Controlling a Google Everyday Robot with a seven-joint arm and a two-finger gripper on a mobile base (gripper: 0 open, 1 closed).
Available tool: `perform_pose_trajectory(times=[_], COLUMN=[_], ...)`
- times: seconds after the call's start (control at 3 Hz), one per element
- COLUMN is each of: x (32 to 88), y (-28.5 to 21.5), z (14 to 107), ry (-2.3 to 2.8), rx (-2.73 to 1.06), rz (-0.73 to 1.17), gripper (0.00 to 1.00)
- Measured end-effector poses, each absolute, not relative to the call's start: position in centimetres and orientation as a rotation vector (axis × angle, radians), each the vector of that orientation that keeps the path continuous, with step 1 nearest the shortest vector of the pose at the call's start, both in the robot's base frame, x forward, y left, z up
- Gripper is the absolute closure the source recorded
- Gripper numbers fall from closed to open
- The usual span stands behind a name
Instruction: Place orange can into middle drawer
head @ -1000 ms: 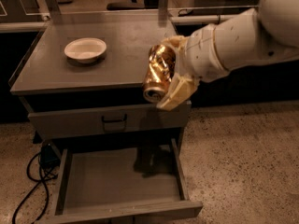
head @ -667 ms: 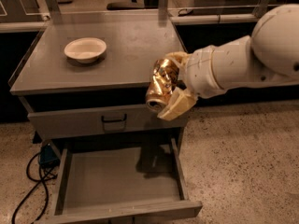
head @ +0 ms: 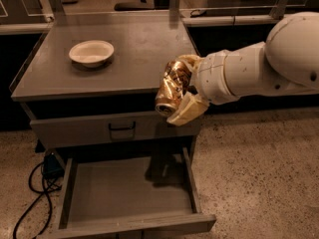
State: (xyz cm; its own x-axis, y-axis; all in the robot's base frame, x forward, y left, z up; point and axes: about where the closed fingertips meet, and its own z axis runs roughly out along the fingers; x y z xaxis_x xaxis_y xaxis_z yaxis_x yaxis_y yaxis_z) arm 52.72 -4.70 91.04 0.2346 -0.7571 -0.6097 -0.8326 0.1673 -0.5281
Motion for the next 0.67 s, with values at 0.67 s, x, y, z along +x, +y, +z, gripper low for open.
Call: perform_pose_trajectory(times=[0.67], x=[56.4], y=[-4.6], z=[78.6], ry=[1.561], rx=[-1.594], rz=[0.344], gripper=[1.0])
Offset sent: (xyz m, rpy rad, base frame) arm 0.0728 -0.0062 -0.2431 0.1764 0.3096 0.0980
